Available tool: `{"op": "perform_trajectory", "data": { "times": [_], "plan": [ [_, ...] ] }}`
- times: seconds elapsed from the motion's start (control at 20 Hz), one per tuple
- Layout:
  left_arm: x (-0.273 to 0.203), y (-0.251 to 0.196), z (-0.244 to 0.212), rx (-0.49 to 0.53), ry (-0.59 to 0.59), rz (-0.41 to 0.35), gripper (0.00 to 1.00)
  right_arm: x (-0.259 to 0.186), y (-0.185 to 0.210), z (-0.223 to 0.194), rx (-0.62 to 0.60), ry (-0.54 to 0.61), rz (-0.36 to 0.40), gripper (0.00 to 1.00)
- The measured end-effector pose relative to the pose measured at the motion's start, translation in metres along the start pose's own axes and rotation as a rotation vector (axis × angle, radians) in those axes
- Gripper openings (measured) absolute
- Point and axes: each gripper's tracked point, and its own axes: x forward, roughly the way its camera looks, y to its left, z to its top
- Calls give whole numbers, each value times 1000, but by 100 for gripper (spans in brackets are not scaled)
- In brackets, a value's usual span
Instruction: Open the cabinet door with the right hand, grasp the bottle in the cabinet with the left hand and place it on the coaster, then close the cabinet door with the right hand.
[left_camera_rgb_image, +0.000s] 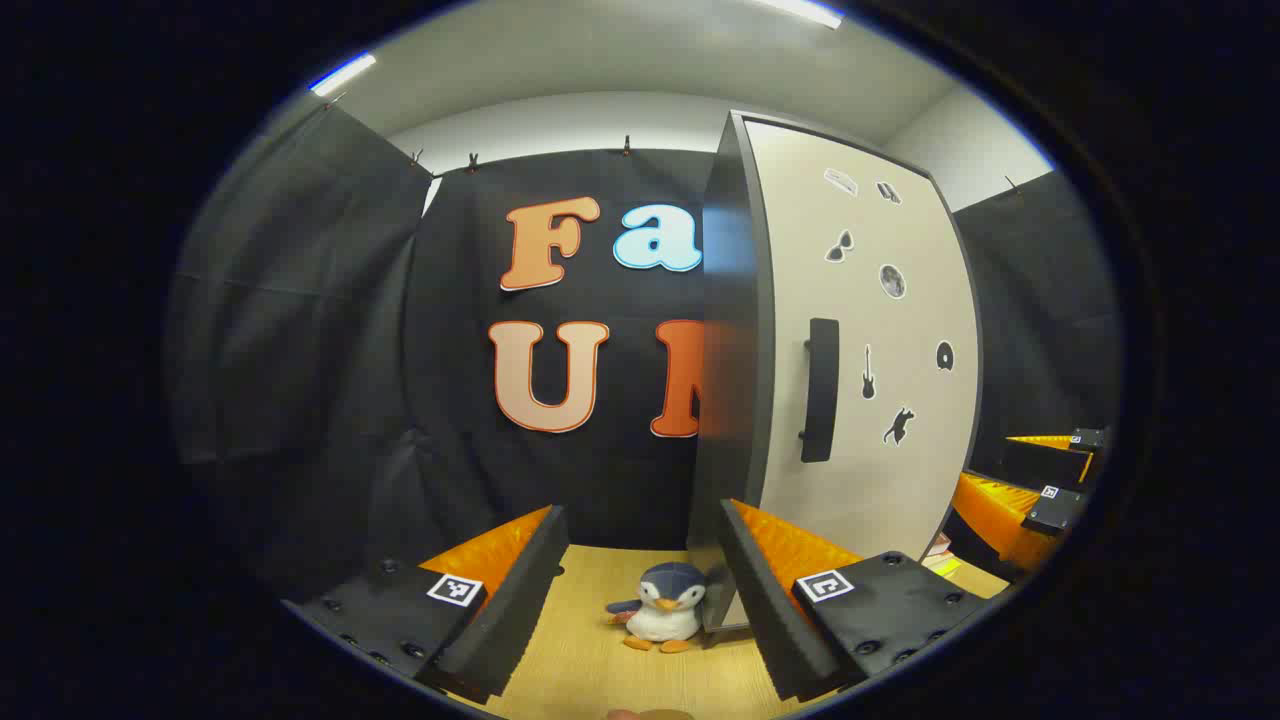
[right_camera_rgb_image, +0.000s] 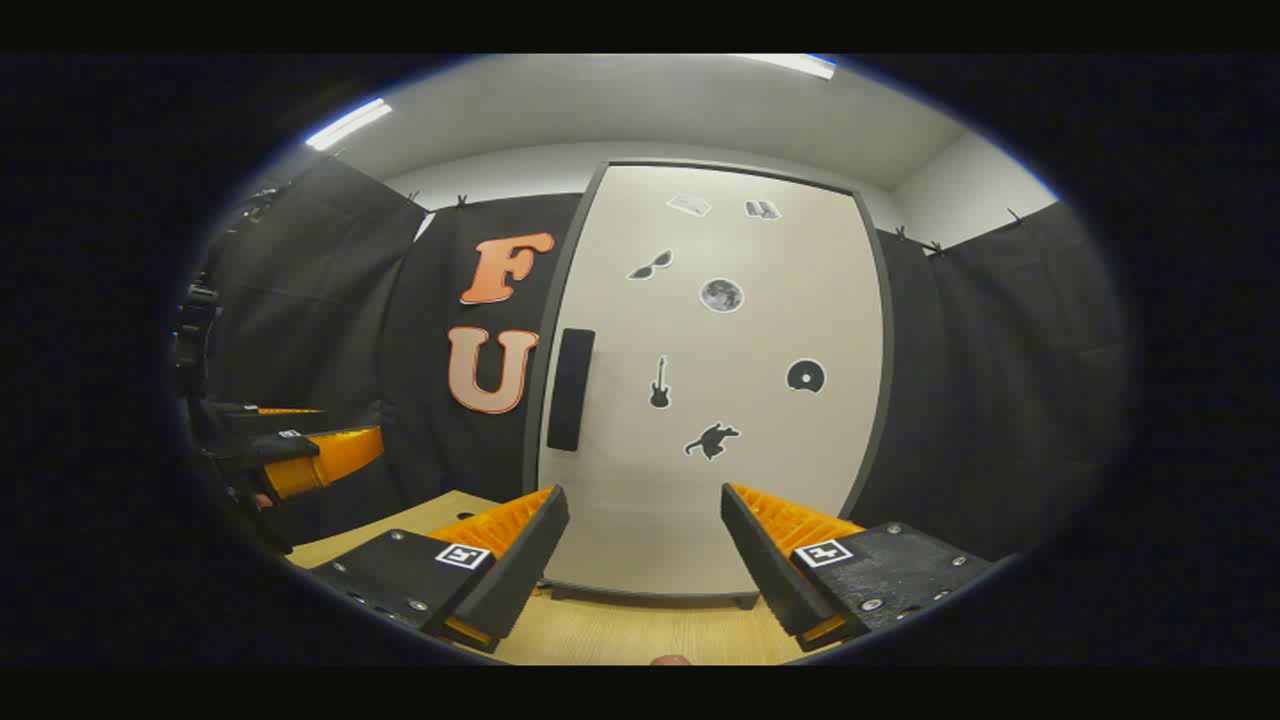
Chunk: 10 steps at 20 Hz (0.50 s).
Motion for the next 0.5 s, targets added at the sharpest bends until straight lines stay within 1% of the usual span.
{"op": "perform_trajectory", "data": {
  "times": [0.2, 0.3, 0.45, 0.5],
  "plan": [
    [8, 5, 2, 20, -18, 2, 98, 8, 11, 2, 4, -6, 5, 95],
    [7, 4, 2, 8, -11, -8, 98, 11, 13, 2, 10, -5, 8, 96],
    [11, 4, -2, -3, 0, -21, 98, 13, 15, 2, 8, -1, 9, 95],
    [12, 3, -2, -6, 1, -24, 98, 13, 15, 2, 9, 0, 9, 97]
  ]
}}
